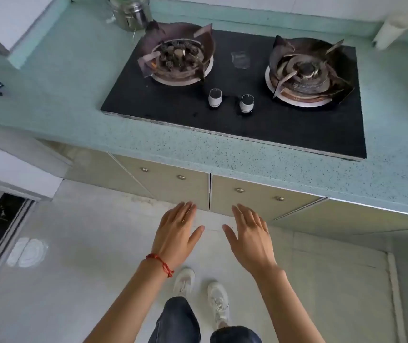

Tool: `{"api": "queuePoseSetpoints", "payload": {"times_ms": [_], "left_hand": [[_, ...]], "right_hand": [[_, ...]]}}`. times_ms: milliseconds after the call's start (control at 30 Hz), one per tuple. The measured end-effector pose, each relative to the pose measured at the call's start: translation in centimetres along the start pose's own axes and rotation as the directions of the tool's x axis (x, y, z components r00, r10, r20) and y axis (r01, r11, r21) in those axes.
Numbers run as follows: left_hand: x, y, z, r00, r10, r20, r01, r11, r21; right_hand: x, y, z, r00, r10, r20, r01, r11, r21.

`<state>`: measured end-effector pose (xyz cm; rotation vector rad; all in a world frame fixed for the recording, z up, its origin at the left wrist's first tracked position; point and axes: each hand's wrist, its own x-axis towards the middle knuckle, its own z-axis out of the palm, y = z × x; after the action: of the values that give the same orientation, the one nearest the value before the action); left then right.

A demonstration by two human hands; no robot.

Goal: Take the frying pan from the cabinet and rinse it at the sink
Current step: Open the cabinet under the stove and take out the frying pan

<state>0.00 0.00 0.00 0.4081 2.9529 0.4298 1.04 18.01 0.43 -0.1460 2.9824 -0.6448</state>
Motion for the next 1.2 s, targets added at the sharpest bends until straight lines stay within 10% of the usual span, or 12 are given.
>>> {"api": "queuePoseSetpoints", "payload": {"times_ms": [100, 167, 333, 467, 833, 1033, 1200], "left_hand": [[2.7, -1.8, 1.9, 0.992, -0.126, -0.012, 0.116, 0.939, -0.323], [5.1, -2.9, 3.2, 0.955, -0.244, 0.172, 0.297, 0.726, -0.620], [10.6, -3.3, 5.2, 0.806, -0.404, 0.433, 0.463, -0.025, -0.886], [13.6, -2.8, 5.9, 0.811, -0.319, 0.490, 0.367, -0.376, -0.851], [14.5, -3.6, 6.9, 0.808, -0.288, 0.514, 0.285, -0.572, -0.769], [10.3, -3.3, 7.1, 0.696, -0.455, 0.556, 0.341, -0.472, -0.813], [5.2, -4.2, 7.9, 0.602, -0.649, 0.465, 0.481, -0.171, -0.860]], "right_hand": [[2.9, -0.6, 2.5, 0.987, 0.155, 0.037, -0.159, 0.964, 0.215], [5.0, -1.1, 4.1, 0.937, 0.331, 0.114, -0.346, 0.826, 0.445], [10.1, -2.0, 7.3, 0.700, 0.603, 0.382, -0.405, -0.105, 0.908], [12.8, -1.8, 8.3, 0.704, 0.560, 0.438, -0.210, -0.425, 0.881], [14.5, -1.4, 9.8, 0.711, 0.540, 0.450, -0.053, -0.598, 0.800], [10.2, -2.7, 10.1, 0.579, 0.671, 0.463, -0.158, -0.465, 0.871], [5.3, -3.6, 10.6, 0.433, 0.824, 0.366, -0.399, -0.189, 0.897]]}}
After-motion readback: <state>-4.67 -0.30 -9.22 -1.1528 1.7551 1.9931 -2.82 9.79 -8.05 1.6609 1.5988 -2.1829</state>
